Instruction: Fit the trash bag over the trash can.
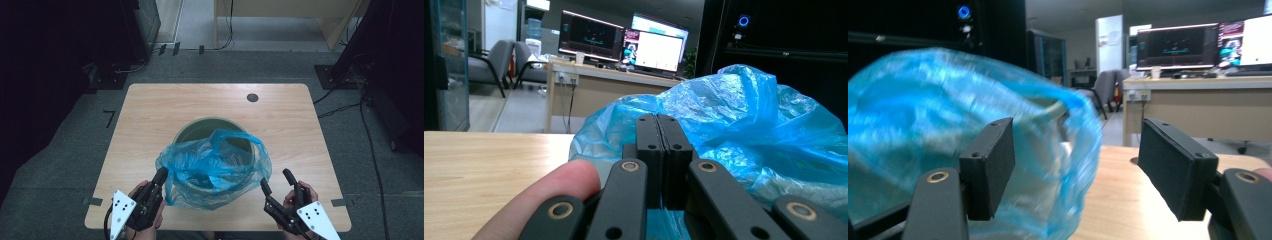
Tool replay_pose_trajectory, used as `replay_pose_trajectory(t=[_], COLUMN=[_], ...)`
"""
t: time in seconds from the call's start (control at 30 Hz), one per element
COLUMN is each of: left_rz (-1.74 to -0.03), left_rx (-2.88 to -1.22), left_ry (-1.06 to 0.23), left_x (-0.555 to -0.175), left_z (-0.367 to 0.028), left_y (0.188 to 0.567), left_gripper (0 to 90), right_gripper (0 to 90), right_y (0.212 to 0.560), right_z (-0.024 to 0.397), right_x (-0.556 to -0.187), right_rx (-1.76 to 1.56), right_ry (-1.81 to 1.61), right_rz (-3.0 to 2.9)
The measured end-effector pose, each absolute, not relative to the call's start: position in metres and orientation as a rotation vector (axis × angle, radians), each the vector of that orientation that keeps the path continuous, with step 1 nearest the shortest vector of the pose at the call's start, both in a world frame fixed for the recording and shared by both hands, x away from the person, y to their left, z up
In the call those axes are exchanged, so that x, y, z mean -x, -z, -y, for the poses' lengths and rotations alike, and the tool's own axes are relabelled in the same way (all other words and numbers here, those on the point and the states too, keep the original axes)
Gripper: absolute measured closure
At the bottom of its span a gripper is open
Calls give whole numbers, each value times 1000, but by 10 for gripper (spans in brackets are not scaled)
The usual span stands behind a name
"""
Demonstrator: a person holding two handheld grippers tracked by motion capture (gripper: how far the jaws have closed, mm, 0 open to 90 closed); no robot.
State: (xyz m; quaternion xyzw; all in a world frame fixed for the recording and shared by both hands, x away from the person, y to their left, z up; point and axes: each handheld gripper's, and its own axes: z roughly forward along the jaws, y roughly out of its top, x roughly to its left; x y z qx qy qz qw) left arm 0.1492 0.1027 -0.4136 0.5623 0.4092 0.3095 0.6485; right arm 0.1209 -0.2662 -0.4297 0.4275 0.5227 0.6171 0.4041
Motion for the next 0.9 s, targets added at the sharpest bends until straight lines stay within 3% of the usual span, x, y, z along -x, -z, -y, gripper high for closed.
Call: replay_pose_trajectory(t=[0.47, 0.53, 0.67, 0.9], left_rz=[-920, -919, -923, -941], left_rx=[-1269, -1268, -1272, -1259], left_ry=[-696, -692, -689, -694], left_x=[-152, -152, -153, -155], left_z=[-104, -105, -107, -112], left_y=[414, 415, 416, 417], left_gripper=[890, 890, 892, 894], right_gripper=[417, 458, 628, 697], right_y=[392, 394, 400, 410], right_z=[253, 252, 253, 257], right_x=[-201, -208, -215, -213], right_rx=[-1123, -1141, -1234, -1273], right_ry=[-1497, -1498, -1496, -1502], right_rz=[-1452, -1471, -1477, -1500])
